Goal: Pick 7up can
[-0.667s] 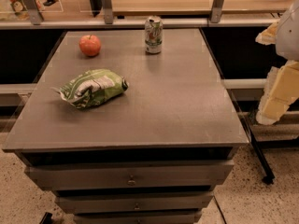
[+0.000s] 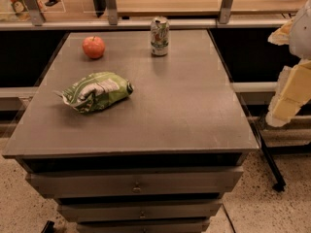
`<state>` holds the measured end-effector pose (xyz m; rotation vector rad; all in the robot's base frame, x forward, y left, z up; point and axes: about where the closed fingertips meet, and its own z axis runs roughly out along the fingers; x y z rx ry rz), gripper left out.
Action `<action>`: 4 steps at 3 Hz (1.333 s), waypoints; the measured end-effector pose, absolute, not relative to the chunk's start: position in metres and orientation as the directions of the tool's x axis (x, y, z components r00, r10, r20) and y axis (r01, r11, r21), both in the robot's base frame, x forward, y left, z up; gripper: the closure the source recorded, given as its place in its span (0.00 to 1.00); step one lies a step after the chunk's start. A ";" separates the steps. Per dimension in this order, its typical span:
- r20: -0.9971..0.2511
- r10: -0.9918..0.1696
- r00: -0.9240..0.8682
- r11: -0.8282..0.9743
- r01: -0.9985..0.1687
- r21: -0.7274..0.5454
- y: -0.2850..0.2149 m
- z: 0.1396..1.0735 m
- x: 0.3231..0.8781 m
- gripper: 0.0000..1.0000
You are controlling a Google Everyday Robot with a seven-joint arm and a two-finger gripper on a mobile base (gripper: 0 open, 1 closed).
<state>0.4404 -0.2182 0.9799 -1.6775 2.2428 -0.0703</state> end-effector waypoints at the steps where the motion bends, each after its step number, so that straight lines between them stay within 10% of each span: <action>1: -0.337 -0.875 -0.347 0.429 -0.879 -0.209 -0.227 0.983 0.445 0.00; 4: -0.557 -0.463 -0.689 0.857 -0.507 -0.085 -0.248 0.999 0.462 0.00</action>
Offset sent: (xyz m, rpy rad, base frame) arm 0.0225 -0.0266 0.0013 0.4411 0.0157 -0.5404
